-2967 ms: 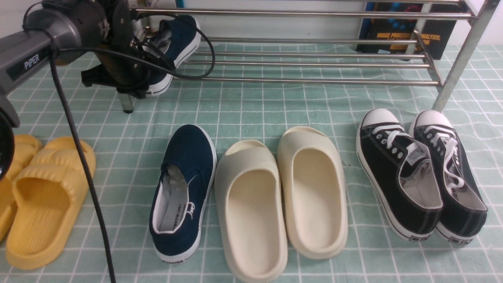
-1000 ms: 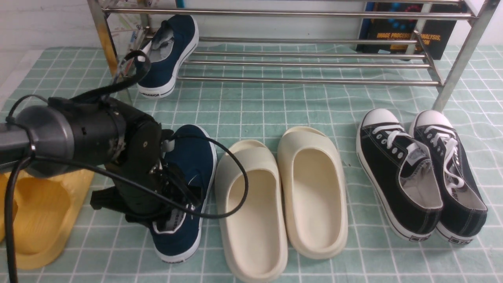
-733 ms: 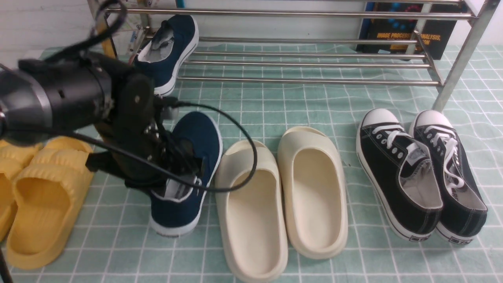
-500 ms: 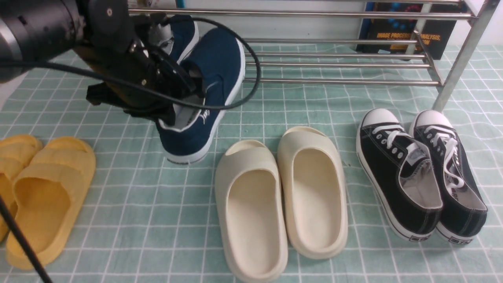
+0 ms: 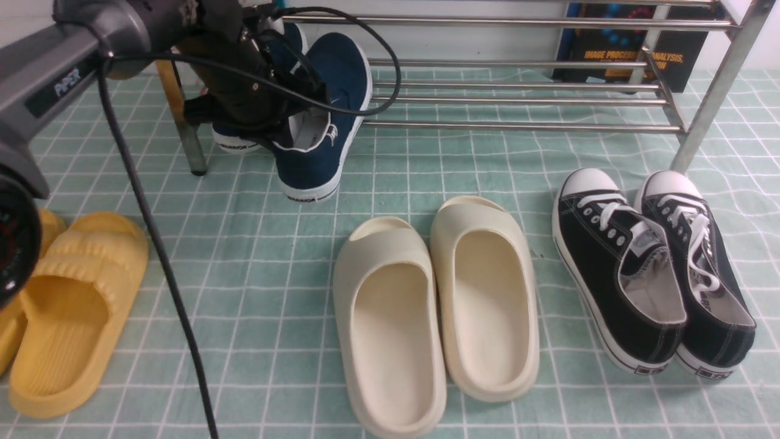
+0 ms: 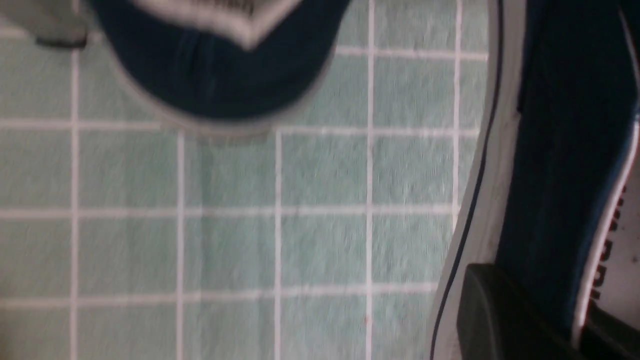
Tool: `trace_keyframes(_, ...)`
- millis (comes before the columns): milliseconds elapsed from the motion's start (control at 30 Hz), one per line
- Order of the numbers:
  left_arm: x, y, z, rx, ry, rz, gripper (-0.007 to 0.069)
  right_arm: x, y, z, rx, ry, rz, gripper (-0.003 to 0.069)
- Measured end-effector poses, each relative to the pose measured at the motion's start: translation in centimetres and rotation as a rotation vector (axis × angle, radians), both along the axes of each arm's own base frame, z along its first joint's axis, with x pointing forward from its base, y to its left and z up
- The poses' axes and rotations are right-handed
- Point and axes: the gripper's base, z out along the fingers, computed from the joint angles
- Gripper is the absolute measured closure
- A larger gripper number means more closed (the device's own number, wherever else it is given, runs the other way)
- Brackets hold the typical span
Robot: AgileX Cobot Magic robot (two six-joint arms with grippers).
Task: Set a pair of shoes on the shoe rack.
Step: Use the left arm to put a shoe into the shoe rack
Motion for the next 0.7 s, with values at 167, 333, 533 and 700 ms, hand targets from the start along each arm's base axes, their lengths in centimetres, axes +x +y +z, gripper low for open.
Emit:
trace_keyframes(167,2.8,-0.6,-0.9,-0.011,-0.048,0.011,0.0634,0.0,0.0,0.0,0.000,0.000,0.000,0.0419)
trace_keyframes(333,4.2,-0.9,-1.2,-0.026,-0.102,0.019,0.0634,0.0,0.0,0.0,0.000,0.000,0.000,0.0419)
trace_keyframes(533,5.2,-1.1,-1.4,-0.046,-0.183,0.028,0.0619,0.0,0.0,0.0,0.000,0.000,0.000,0.0419)
trace_keyframes(700,5.6,-0.5,-1.3,-0.057,-0.215,0.048,0.0547,0.0,0.0,0.0,0.000,0.000,0.000,0.0419)
